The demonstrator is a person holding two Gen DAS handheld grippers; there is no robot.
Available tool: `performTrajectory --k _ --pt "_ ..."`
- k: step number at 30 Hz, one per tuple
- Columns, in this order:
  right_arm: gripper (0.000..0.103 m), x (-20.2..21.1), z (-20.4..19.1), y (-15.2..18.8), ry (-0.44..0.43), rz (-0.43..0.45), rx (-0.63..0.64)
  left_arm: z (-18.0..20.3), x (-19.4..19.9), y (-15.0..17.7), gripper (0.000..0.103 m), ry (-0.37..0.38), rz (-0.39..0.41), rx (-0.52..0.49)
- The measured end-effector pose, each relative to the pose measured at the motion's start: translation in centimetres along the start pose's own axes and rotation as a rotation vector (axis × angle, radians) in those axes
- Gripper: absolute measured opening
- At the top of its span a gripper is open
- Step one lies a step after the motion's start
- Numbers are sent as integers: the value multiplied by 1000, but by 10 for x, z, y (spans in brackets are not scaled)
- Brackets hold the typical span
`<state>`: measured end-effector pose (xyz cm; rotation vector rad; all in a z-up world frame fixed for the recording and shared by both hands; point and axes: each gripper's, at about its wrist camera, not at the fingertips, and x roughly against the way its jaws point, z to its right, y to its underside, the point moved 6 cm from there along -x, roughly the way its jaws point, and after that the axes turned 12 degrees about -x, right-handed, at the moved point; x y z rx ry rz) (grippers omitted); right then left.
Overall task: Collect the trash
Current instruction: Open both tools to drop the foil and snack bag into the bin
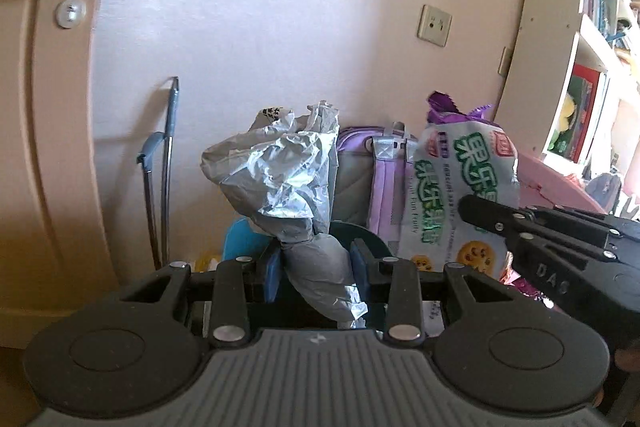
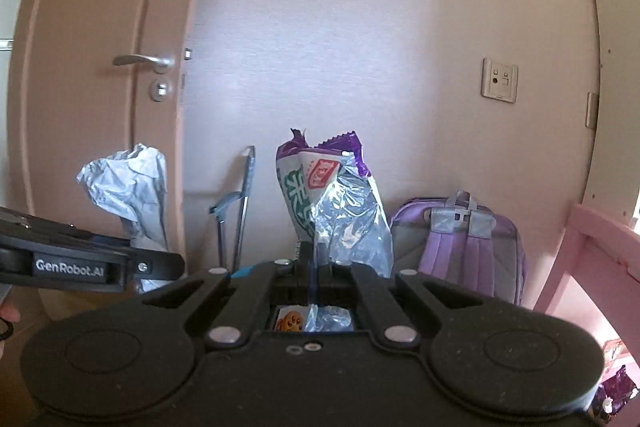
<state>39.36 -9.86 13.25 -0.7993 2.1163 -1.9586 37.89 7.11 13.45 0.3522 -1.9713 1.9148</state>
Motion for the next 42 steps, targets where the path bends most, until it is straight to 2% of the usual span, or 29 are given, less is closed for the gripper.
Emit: performTrajectory --k 5,10,20,22,24,26,27,30,31,34,36,42 --pt "0 -46 10 10 31 -36 7 -3 -53 4 36 -10 -75 -12" --pt "0 -85 18 36 22 -141 -3 -7 -99 18 36 -18 -163 -35" --pt "0 -112 12 87 -6 -301 18 -11 -154 53 37 2 -349 -37" --pt "0 -115 11 94 -11 -338 23 -8 -158 59 37 10 -373 -39" --pt "7 -116 10 99 -3 -353 39 -7 -162 63 37 16 -390 -41" --pt "9 -116 11 101 0 -372 42 -5 -163 65 37 10 -407 -48" --pt "11 -114 11 101 -1 -381 39 -6 -163 64 40 7 -413 -46" --pt "20 -111 15 99 2 -389 24 -7 -162 63 65 2 -412 -32" --pt "21 -108 16 98 -1 -390 16 -7 -160 61 67 -3 -400 -33" --pt "27 -98 21 92 -2 -385 0 -6 -151 56 67 0 -381 -38" --pt "36 -91 25 87 -2 -376 -10 -6 -142 51 67 -3 -370 -30" --pt "44 -57 25 73 4 -351 -12 5 -103 39 68 -19 -326 -72"
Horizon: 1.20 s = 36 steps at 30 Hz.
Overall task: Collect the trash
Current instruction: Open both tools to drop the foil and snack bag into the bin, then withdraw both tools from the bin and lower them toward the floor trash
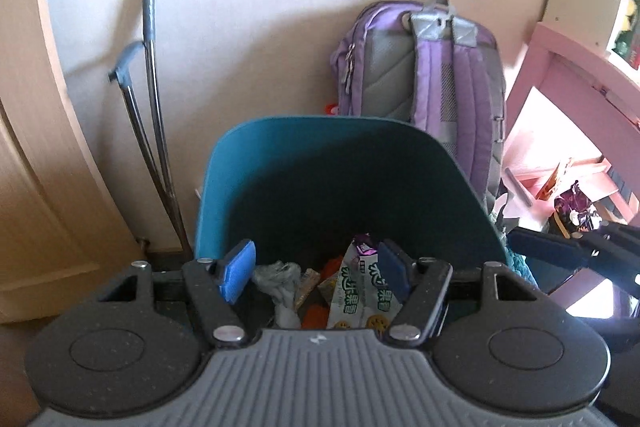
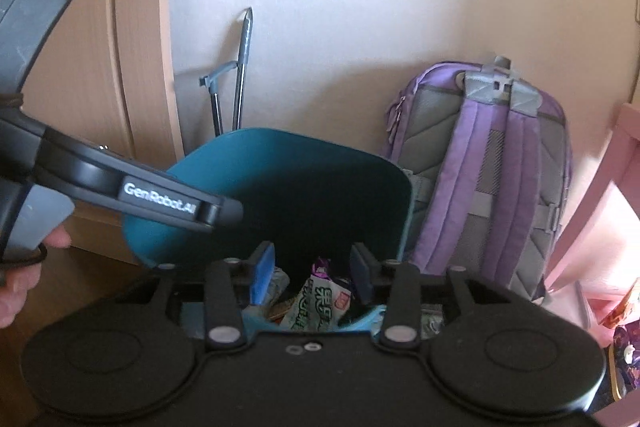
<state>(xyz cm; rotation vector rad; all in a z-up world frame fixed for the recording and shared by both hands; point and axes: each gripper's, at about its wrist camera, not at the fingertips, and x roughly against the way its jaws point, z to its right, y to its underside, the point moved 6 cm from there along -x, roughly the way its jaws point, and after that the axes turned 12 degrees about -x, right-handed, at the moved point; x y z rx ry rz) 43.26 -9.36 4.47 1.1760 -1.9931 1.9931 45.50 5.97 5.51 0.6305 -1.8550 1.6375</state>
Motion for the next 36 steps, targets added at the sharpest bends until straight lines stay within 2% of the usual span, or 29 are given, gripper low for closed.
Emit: performTrajectory --k 4,11,13,21,33,35,36 --pt "49 30 -1 1 1 19 -13 8 31 1 73 -1 34 -8" --pt "55 78 -3 4 -13 50 -31 25 81 11 75 -2 83 -37" --pt "56 91 -4 7 -15 55 -32 30 94 17 78 3 89 -45" --pt "60 137 -8 22 -40 63 -35 49 134 49 81 26 106 -37" --pt "61 157 -5 74 -45 27 -57 61 158 111 83 63 92 1" --pt "61 156 0 87 -38 16 -63 60 157 122 89 61 96 4" --pt "62 155 2 92 -35 11 -65 60 155 128 100 53 99 2"
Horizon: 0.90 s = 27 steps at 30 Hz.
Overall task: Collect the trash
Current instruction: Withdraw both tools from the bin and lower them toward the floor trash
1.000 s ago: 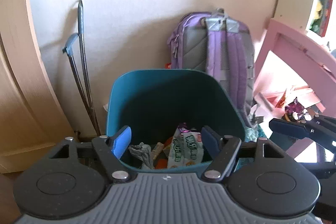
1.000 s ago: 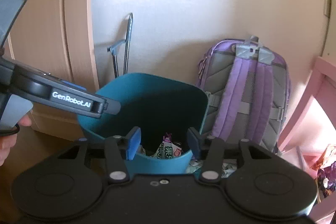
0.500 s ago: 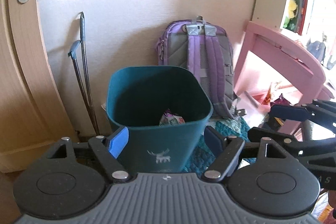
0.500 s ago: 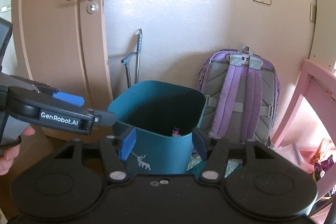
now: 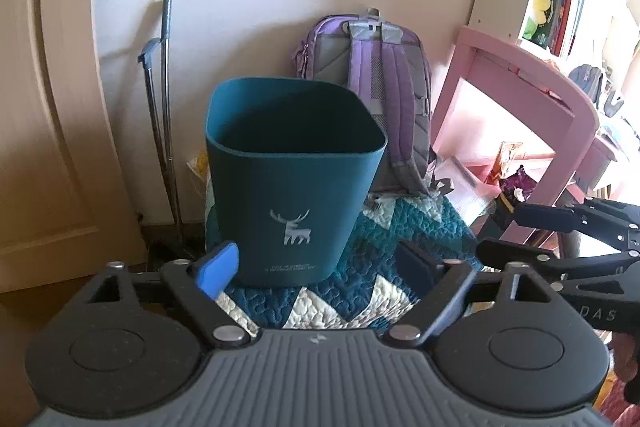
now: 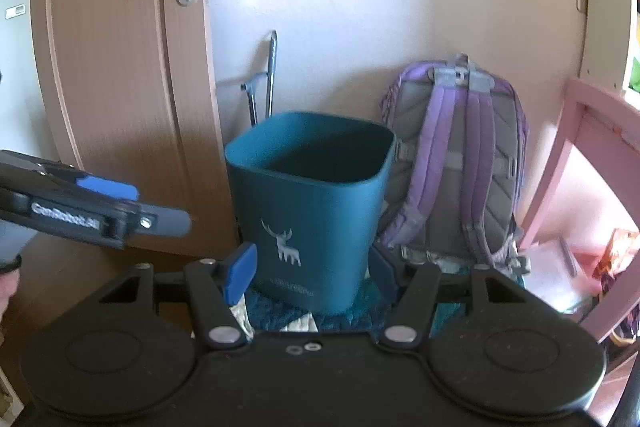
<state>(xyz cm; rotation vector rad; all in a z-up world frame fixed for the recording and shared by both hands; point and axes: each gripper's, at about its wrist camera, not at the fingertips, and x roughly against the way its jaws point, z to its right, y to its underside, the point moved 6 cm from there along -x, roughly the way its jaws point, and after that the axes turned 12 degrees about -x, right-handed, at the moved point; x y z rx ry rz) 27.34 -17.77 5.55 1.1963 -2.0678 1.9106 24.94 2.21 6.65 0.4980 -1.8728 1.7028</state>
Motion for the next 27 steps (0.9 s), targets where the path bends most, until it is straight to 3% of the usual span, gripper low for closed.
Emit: performTrajectory --k 3,6,13,27 --pt "62 -9 14 21 18 -30 -21 -2 -8 19 103 -25 19 -2" --pt "62 -25 34 44 49 -69 -32 -2 -31 43 103 10 -18 12" --pt "62 -74 91 102 110 -180 -126 7 -102 107 103 13 -111 14" --pt "62 -196 240 268 321 -481 -427 37 -275 244 103 8 -400 -36"
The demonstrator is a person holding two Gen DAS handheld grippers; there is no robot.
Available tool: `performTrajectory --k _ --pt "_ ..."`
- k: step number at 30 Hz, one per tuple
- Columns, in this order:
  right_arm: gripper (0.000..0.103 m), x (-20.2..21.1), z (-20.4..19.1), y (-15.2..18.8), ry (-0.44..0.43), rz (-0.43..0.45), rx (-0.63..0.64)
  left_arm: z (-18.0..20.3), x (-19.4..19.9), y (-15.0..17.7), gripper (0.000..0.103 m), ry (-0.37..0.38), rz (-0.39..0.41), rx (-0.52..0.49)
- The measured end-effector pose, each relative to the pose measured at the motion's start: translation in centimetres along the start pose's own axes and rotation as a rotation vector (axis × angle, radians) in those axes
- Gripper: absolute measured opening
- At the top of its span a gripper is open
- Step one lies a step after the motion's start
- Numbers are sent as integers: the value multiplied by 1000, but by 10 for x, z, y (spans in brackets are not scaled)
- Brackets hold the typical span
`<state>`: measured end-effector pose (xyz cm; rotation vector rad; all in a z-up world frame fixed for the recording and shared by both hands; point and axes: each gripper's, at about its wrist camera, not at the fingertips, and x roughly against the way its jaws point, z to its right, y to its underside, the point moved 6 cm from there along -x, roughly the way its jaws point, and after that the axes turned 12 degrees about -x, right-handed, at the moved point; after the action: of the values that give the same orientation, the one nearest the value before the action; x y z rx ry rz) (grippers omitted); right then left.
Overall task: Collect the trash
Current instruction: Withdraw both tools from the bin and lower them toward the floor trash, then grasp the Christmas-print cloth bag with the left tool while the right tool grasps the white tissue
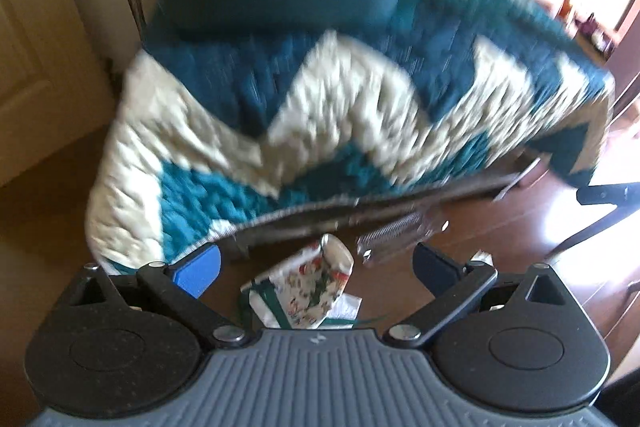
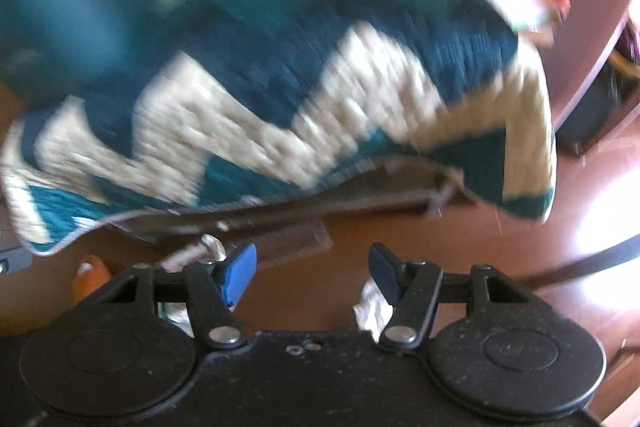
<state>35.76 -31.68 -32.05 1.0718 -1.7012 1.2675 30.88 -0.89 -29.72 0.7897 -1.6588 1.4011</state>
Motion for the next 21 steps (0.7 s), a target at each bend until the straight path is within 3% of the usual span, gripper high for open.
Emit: performTrajectory --k 7,13,21 --pt "62 -101 53 19 83 -152 -102 30 -103 24 103 10 -147 -87" --pt "62 -165 85 52 108 -290 -101 44 -179 52 102 46 -241 -150" --pt "62 -233 107 100 141 -469 -117 52 -251 86 101 85 -338 -168"
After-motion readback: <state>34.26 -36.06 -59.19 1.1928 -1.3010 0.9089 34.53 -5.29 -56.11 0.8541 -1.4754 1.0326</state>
